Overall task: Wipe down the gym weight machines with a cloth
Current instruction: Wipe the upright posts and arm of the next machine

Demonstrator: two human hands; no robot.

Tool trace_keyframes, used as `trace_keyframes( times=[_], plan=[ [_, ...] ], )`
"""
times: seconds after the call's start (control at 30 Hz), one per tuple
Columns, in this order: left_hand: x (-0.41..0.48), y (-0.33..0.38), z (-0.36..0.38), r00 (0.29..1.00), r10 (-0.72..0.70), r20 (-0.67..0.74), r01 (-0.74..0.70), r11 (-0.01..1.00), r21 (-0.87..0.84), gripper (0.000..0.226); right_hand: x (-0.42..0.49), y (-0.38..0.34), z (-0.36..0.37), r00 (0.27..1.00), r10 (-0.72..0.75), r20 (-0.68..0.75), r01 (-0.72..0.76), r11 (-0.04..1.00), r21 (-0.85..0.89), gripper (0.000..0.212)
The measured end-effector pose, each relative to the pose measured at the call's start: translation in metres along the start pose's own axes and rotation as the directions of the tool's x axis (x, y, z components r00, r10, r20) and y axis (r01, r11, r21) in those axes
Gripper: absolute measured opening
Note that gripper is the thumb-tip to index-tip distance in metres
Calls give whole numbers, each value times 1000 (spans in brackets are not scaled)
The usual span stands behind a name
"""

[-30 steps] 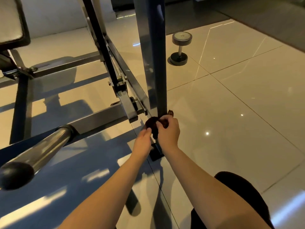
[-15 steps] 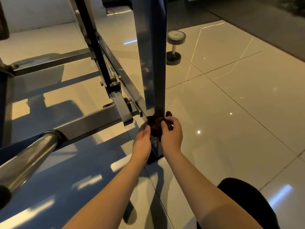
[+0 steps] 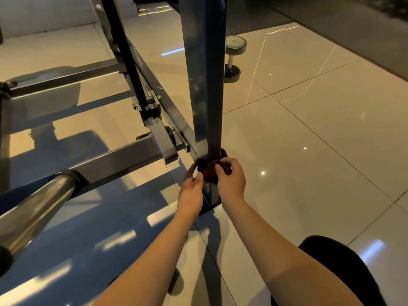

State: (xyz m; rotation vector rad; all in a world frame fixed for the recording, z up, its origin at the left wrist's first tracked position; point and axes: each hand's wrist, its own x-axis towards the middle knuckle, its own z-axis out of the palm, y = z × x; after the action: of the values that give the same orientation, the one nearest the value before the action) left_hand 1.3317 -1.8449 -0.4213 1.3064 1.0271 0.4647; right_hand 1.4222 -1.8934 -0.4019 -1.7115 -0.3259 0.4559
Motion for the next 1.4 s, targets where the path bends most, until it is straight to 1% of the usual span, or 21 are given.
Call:
trace_keyframes(
  times=[0.07, 0.17, 0.2, 0.27, 0.3, 0.37, 0.4, 0.43, 0.5, 0.57, 0.6, 0.67, 0.73, 0.83, 0.93, 0.97, 1.03, 1.1, 1.17, 1.27, 1.4],
  plan=[
    [-7, -12, -3, 1000, -5, 26, 4, 998, 62, 36, -8, 18, -5, 998, 55, 3, -55, 998, -16, 21],
    [-12, -32, -6, 997, -45, 60, 43, 999, 34, 41, -24, 30, -10, 994, 105, 26, -106, 994, 36, 20],
    [-14, -36, -6, 995, -81, 60, 81, 997, 13, 38, -31, 34, -12, 986, 158, 52, -161, 985, 57, 21],
    [-21, -44, -5, 985, -162, 50, 165, 985, -44, 32, -45, 41, -16, 950, 268, 158, -283, 955, 86, 25],
    [-23, -48, -4, 978, -202, 50, 205, 976, -69, 33, -51, 44, -18, 933, 289, 214, -313, 946, 86, 28],
    [-26, -54, -4, 965, -251, 71, 256, 964, -68, 35, -59, 49, -21, 910, 298, 289, -317, 948, 21, 36],
    [-28, -55, -4, 963, -256, 87, 260, 965, -36, 35, -61, 53, -22, 903, 305, 304, -310, 950, -32, 40],
    [-30, -54, -5, 960, -256, 110, 256, 967, 12, 35, -61, 57, -24, 900, 314, 302, -306, 949, -77, 42],
    [-35, -52, -9, 956, -256, 146, 237, 962, 138, 35, -61, 63, -30, 907, 347, 239, -322, 937, -137, 39],
    [-35, -56, -11, 967, -230, 113, 193, 943, 270, 35, -58, 66, -36, 921, 375, 104, -361, 923, -130, 38],
    [-36, -59, -11, 972, -221, 77, 189, 935, 301, 36, -57, 65, -39, 923, 383, 34, -378, 920, -101, 36],
    [-36, -63, -11, 974, -224, 38, 205, 939, 277, 40, -52, 62, -42, 924, 376, -65, -380, 923, -60, 33],
    [-35, -61, -8, 977, -207, 51, 190, 956, 225, 41, -42, 57, -39, 933, 348, -93, -353, 935, -34, 35],
    [-25, -47, 2, 983, -179, 36, 176, 982, 75, 40, -23, 36, -24, 966, 252, -54, -250, 967, 41, 37],
    [-12, -28, 7, 977, -213, -27, 210, 974, -82, 37, -12, 21, -11, 992, 124, 17, -124, 992, 17, 36],
    [-8, -22, 8, 978, -204, -35, 201, 976, -88, 34, -10, 21, -9, 993, 111, 30, -111, 994, -13, 36],
    [-4, -11, 11, 987, -159, -16, 159, 987, -27, 29, -10, 31, -9, 986, 159, 40, -156, 985, -69, 36],
    [-4, -5, 16, 992, -125, 3, 125, 991, 56, 24, -8, 39, -10, 963, 265, 40, -263, 964, -48, 37],
    [-7, -3, 19, 995, -96, 0, 96, 991, 91, 21, -8, 37, -11, 956, 292, 33, -292, 956, -20, 37],
    [-10, 3, 19, 999, -30, -13, 31, 996, 83, 26, -4, 17, -12, 979, 202, 18, -202, 979, 0, 37],
    [-14, 31, 19, 996, 61, -58, -60, 998, 33, 27, 5, -35, -18, 995, 83, 48, -88, 991, 104, 33]
  ],
)
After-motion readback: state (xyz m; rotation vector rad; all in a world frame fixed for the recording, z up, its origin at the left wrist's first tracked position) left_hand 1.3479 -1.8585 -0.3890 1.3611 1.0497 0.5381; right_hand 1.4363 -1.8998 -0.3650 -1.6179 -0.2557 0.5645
